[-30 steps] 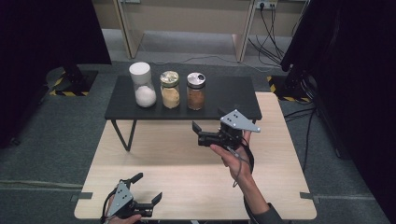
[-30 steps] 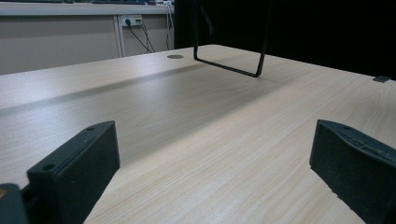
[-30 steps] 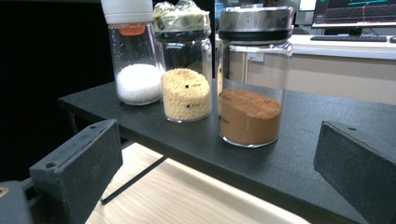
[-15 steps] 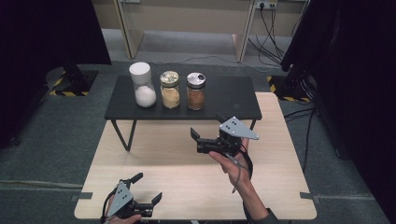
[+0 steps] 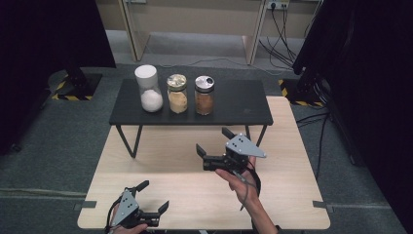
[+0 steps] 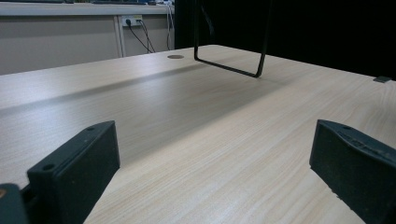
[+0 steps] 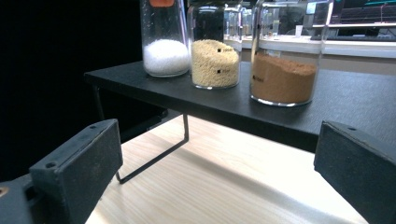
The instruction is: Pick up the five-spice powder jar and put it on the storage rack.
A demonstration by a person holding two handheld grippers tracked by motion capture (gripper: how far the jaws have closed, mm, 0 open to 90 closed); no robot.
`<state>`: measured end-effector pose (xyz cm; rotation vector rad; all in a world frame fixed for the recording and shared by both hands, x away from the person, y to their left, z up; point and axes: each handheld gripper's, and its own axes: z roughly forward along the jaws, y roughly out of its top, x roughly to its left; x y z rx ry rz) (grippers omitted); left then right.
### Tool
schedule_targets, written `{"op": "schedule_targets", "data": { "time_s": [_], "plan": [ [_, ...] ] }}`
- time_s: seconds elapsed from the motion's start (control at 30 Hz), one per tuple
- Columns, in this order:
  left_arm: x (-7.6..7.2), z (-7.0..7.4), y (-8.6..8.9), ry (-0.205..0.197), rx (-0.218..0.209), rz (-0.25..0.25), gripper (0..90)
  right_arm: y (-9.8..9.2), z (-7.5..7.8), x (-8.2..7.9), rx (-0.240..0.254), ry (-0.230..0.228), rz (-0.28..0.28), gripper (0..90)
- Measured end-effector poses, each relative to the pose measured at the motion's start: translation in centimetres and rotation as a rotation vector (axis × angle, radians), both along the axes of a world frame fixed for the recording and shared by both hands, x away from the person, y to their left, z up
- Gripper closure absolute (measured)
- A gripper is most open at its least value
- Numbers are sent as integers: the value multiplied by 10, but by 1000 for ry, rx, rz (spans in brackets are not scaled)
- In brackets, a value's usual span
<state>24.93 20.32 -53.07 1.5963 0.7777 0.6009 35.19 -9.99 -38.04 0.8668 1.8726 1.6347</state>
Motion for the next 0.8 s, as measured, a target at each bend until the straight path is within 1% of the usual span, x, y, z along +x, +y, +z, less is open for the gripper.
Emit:
{"op": "schedule_targets", "data": {
  "time_s": [0.1, 0.33, 0.5, 0.8],
  "plan": [
    [0, 0, 0, 0, -1, 1, 10, 1, -5, -3, -7, -7, 0, 15],
    [0, 0, 0, -1, -1, 1, 10, 2, -18, -10, -6, -4, 3, 15],
    [0, 0, 0, 0, -1, 2, 10, 2, -29, -13, -14, 5, 3, 15],
    [0, 0, 0, 1, -2, 2, 10, 3, -44, -20, -7, 19, 17, 15]
  ]
}}
